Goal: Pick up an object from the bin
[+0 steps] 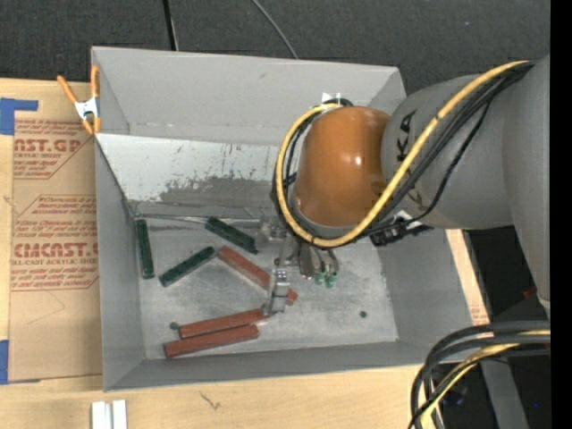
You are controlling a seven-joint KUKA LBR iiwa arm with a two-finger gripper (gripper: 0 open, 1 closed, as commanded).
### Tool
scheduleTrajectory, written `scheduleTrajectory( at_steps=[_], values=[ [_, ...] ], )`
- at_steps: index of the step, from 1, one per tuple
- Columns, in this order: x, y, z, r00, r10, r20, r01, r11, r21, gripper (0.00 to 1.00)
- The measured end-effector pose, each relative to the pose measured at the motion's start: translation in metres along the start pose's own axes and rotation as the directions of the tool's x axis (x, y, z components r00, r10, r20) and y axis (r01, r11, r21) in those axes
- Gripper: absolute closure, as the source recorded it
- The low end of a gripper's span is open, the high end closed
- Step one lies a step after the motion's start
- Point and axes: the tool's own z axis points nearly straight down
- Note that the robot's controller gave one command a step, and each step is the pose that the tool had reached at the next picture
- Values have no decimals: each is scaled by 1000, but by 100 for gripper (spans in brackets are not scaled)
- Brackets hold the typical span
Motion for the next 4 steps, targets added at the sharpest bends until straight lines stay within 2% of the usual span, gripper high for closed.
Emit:
scheduleTrajectory(
  at_steps=[1,2,3,4],
  values=[
    [11,-16,47,995,102,-6,-102,995,4,0],
    [-14,-41,93,998,64,-7,-64,998,3,100],
    [-14,-41,93,998,64,-7,-64,998,3,100],
    [-14,-27,52,997,81,-16,-81,997,6,100]
  ],
)
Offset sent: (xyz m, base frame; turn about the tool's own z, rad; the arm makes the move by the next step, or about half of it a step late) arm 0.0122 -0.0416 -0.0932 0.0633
